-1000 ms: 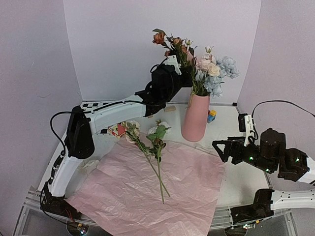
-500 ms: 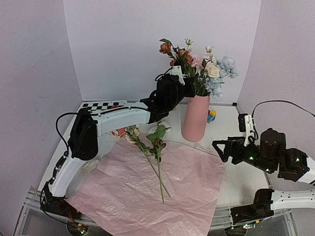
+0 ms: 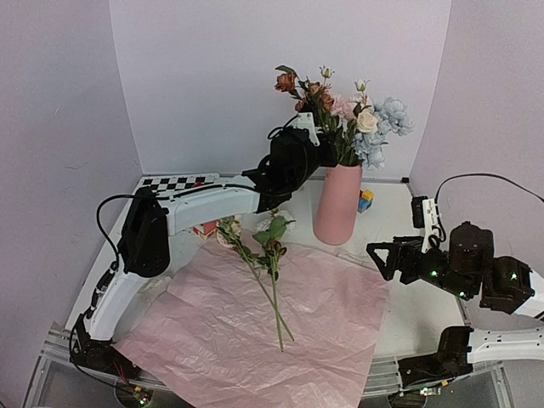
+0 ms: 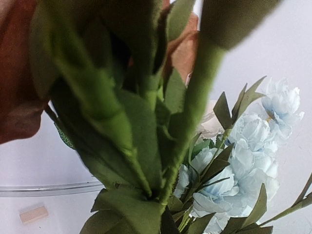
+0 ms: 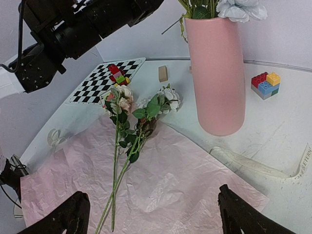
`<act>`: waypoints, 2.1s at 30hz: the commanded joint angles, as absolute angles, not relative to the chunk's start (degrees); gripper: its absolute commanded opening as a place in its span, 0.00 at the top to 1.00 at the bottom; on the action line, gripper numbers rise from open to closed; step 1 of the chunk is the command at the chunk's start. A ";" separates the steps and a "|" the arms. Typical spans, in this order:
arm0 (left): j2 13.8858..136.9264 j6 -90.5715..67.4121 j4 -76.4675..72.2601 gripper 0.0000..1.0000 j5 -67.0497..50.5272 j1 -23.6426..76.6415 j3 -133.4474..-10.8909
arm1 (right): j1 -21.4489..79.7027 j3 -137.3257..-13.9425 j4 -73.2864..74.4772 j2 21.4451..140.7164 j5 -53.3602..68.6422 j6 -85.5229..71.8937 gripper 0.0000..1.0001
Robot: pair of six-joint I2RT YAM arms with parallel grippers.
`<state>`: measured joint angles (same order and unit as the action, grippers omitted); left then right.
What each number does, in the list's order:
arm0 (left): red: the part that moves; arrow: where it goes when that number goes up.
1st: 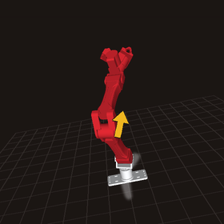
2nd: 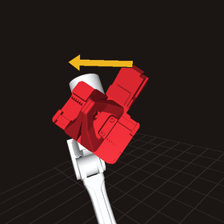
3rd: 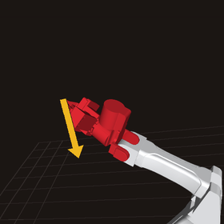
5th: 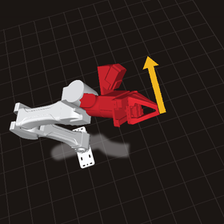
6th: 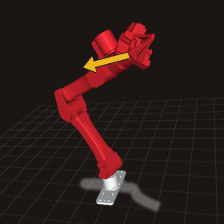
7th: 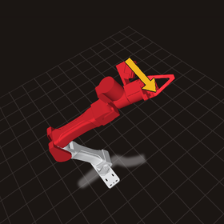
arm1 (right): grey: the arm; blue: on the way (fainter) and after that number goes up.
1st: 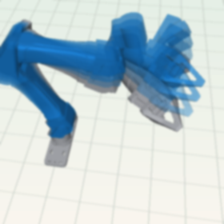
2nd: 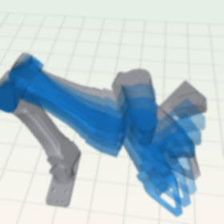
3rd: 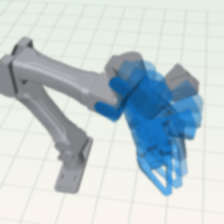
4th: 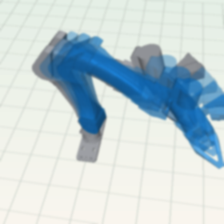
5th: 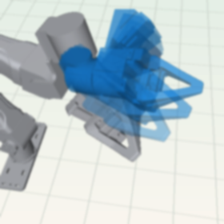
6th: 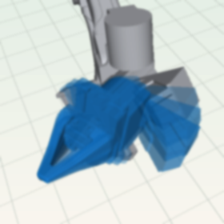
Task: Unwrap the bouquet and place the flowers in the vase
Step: Insert the fake flower into the vase.
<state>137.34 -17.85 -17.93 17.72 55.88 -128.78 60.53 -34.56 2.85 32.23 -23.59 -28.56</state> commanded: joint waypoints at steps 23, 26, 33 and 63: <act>129.53 -16.63 -17.70 0.97 17.43 56.08 -132.87 | 60.29 -37.45 1.88 28.83 -24.68 -28.92 0.08; 130.85 -17.65 -17.71 0.97 17.13 56.07 -134.27 | 60.29 -37.33 1.84 28.90 -24.59 -29.05 0.08; 134.04 -20.59 -17.75 0.97 16.14 56.10 -138.98 | 60.31 -37.36 1.52 29.19 -24.74 -29.03 0.08; 131.96 -20.14 -18.19 0.97 17.36 56.07 -132.43 | 45.73 -98.31 -0.18 76.63 -27.72 -13.56 0.20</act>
<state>133.58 -20.57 -16.50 17.15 55.88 -132.45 49.73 -92.17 1.28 75.13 -31.17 -10.58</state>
